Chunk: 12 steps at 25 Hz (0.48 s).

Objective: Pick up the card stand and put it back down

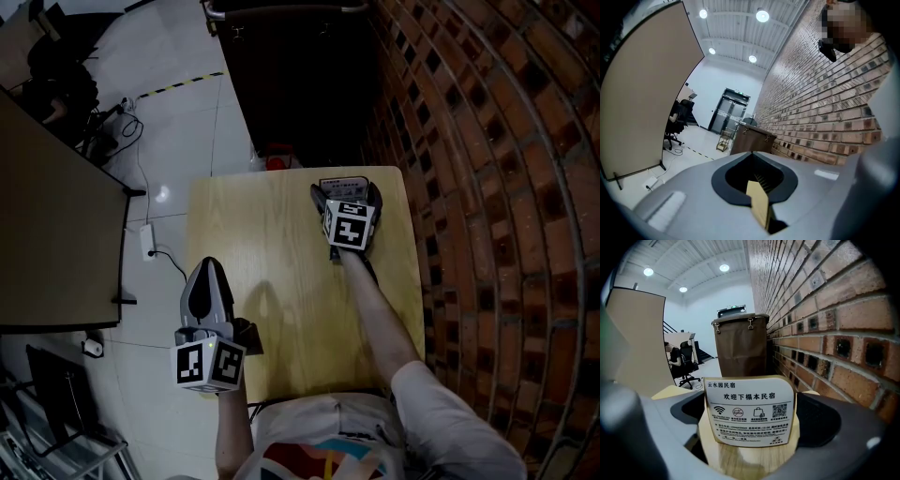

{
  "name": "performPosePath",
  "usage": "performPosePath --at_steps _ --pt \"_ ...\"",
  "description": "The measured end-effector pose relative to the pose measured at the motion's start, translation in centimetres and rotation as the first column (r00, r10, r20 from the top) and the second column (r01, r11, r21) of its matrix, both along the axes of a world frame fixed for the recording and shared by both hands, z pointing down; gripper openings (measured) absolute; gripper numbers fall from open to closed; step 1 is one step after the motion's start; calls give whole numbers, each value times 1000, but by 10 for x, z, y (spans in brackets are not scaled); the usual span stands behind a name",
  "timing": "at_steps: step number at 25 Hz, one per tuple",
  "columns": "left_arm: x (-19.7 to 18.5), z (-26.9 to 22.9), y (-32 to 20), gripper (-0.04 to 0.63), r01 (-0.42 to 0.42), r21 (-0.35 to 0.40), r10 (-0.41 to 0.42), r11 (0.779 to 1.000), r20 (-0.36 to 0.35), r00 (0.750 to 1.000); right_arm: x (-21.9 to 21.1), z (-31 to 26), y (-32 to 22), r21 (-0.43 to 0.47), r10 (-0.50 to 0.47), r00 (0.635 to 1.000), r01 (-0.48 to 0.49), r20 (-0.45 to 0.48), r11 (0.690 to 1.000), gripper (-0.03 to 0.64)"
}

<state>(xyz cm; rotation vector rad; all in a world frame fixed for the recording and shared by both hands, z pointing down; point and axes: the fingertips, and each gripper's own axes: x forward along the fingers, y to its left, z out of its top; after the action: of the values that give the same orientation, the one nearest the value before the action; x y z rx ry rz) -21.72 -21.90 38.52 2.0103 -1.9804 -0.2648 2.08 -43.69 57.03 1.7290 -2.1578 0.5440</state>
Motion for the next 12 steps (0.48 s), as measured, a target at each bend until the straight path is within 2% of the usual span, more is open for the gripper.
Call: performPosePath --at_steps 7,10,12 --pt "-1 -7 5 5 9 19 -9 1000 -1 1000 2 -15 2 28 1 1000 -1 9 1000 575" --pt "1 -14 9 5 7 36 -7 999 -1 1000 -1 -39 17 46 -18 996 14 88 999 575" --pt "3 -19 11 5 1 49 -1 999 -1 1000 -4 -72 36 95 -49 987 35 153 995 575"
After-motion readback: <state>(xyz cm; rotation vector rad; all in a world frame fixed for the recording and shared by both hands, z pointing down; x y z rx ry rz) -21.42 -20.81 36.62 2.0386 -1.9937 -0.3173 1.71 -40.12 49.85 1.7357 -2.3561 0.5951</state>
